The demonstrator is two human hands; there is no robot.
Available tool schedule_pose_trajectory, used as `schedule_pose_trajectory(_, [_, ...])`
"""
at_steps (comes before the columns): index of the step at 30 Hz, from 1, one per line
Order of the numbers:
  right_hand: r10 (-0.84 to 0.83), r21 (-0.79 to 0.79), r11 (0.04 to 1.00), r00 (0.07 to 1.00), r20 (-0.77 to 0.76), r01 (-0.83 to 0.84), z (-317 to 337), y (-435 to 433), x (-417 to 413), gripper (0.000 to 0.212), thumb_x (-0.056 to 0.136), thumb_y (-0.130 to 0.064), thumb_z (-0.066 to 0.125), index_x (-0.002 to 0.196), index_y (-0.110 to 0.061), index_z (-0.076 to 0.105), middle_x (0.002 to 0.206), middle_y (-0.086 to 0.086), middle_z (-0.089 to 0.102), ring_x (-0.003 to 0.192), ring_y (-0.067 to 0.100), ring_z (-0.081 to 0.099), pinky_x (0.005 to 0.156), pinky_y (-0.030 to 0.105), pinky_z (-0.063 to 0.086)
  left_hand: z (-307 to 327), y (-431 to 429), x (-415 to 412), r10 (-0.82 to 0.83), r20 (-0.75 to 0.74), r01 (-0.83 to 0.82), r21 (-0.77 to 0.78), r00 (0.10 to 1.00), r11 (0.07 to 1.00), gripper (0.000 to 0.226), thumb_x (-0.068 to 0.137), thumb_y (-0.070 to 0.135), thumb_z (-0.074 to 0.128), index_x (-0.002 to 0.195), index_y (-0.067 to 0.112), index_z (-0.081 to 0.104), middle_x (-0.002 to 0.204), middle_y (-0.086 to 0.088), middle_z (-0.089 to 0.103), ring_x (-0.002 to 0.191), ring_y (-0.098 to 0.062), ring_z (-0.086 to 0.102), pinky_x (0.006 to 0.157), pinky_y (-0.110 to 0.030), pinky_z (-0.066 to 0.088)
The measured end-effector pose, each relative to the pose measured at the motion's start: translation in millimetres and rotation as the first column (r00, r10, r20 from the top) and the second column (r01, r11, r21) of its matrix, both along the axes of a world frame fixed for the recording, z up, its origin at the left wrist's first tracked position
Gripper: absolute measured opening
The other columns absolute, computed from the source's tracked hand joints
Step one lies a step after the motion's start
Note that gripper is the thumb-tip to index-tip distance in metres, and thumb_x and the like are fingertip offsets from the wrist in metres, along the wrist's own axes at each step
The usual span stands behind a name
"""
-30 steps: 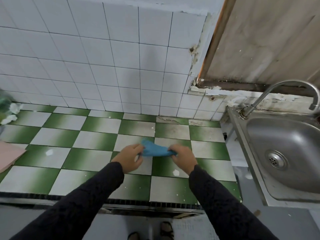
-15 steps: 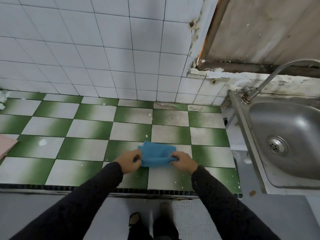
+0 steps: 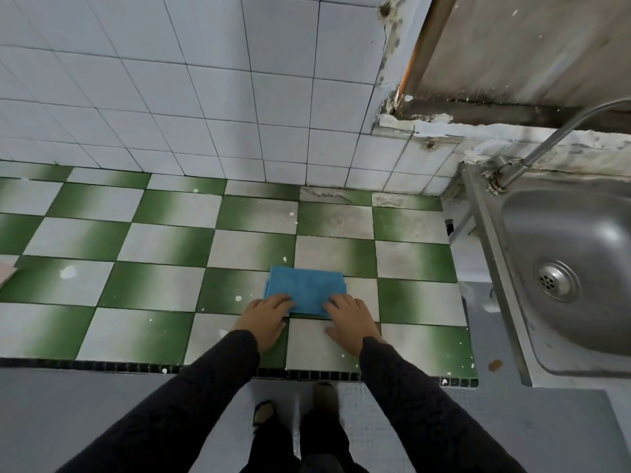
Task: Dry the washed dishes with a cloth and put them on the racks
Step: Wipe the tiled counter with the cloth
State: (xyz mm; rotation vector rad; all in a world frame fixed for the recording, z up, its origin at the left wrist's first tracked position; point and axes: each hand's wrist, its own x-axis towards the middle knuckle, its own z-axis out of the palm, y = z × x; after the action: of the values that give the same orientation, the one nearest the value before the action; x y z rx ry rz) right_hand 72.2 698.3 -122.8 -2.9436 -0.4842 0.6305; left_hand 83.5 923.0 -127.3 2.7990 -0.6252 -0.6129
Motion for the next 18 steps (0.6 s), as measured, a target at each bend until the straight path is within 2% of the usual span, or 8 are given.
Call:
schedule_pose_trajectory(1, [0.012, -0.020, 1.000, 1.000, 0.012, -0.012, -1, 1, -1, 0.042, 0.094, -0.022, 0.056, 0.135, -0.012, 0.051, 0.137, 0.009, 0.049, 0.126, 0.031, 0.047, 0.103, 0.041, 0.037, 0, -1, 1, -0.003, 0.004, 0.003, 0.015, 1.000, 1.000, 0.050, 0.099, 0.021, 0.049, 0.147, 0.024, 0.036, 0.157, 0.003, 0.030, 0.139, -0.021, 0.039, 0.114, -0.035, 0.025])
schedule_pose_trajectory(4, [0.044, -0.045, 0.998, 0.996, 0.082, -0.040, -6, 5, 3, 0.030, 0.080, -0.006, 0.071, 0.109, -0.011, 0.065, 0.102, 0.010, 0.063, 0.092, 0.031, 0.065, 0.079, 0.040, 0.050, 0, -3, 7, -0.004, 0.007, 0.004, 0.039, 1.000, 0.999, 0.048, 0.097, 0.023, 0.053, 0.143, 0.025, 0.039, 0.152, 0.006, 0.035, 0.132, -0.018, 0.045, 0.109, -0.033, 0.030])
schedule_pose_trajectory(5, [0.056, -0.054, 0.997, 0.995, 0.080, -0.052, -6, 6, 6, 0.029, 0.081, -0.002, 0.068, 0.109, -0.010, 0.065, 0.101, 0.010, 0.063, 0.091, 0.032, 0.065, 0.080, 0.040, 0.049, -1, -4, 10, 0.013, 0.003, -0.013, 0.035, 1.000, 0.999, 0.046, 0.097, 0.023, 0.054, 0.141, 0.025, 0.040, 0.150, 0.006, 0.037, 0.130, -0.017, 0.047, 0.108, -0.033, 0.031])
schedule_pose_trajectory(7, [0.089, -0.085, 0.993, 0.989, 0.116, -0.079, -2, 7, 12, 0.031, 0.092, 0.001, 0.051, 0.121, -0.008, 0.058, 0.114, 0.013, 0.061, 0.105, 0.034, 0.060, 0.091, 0.041, 0.042, 0, -6, 16, 0.034, 0.015, -0.034, 0.057, 0.999, 0.998, 0.042, 0.098, 0.021, 0.052, 0.138, 0.025, 0.043, 0.146, 0.006, 0.042, 0.125, -0.017, 0.051, 0.106, -0.033, 0.035])
schedule_pose_trajectory(9, [0.099, -0.115, 0.990, 0.987, 0.126, -0.085, -2, 8, 18, 0.031, 0.098, 0.000, 0.042, 0.125, -0.007, 0.055, 0.121, 0.014, 0.059, 0.113, 0.035, 0.056, 0.097, 0.041, 0.037, 1, -9, 22, 0.029, 0.041, -0.033, 0.090, 0.999, 0.995, 0.037, 0.099, 0.014, 0.048, 0.134, 0.025, 0.047, 0.141, 0.004, 0.047, 0.117, -0.018, 0.056, 0.102, -0.031, 0.037])
schedule_pose_trajectory(12, [0.061, -0.121, 0.992, 0.990, 0.129, -0.045, 7, 12, 22, 0.030, 0.099, -0.003, 0.039, 0.125, -0.009, 0.054, 0.121, 0.013, 0.060, 0.114, 0.033, 0.054, 0.097, 0.040, 0.035, 4, -13, 27, 0.021, 0.050, -0.027, 0.119, 0.999, 0.993, 0.034, 0.099, 0.007, 0.043, 0.129, 0.019, 0.053, 0.134, 0.000, 0.052, 0.112, -0.021, 0.058, 0.099, -0.029, 0.042])
schedule_pose_trajectory(15, [-0.022, -0.033, 0.999, 0.988, 0.151, 0.027, 19, 13, 24, 0.029, 0.096, -0.003, 0.041, 0.120, -0.010, 0.054, 0.118, 0.012, 0.060, 0.112, 0.032, 0.052, 0.096, 0.038, 0.034, 8, -12, 30, 0.051, 0.009, -0.052, 0.067, 0.999, 0.996, 0.028, 0.098, 0.014, 0.047, 0.126, 0.016, 0.053, 0.134, -0.003, 0.053, 0.112, -0.024, 0.057, 0.097, -0.031, 0.044])
schedule_pose_trajectory(18, [-0.064, 0.049, 0.997, 0.982, 0.179, 0.056, 32, 18, 26, 0.024, 0.097, -0.007, 0.042, 0.116, -0.011, 0.055, 0.119, 0.010, 0.059, 0.114, 0.030, 0.052, 0.100, 0.037, 0.035, 13, -11, 28, 0.107, -0.113, -0.108, -0.002, 0.988, 0.994, 0.048, 0.093, 0.029, 0.058, 0.136, 0.017, 0.041, 0.137, -0.007, 0.051, 0.114, -0.029, 0.057, 0.098, -0.036, 0.047])
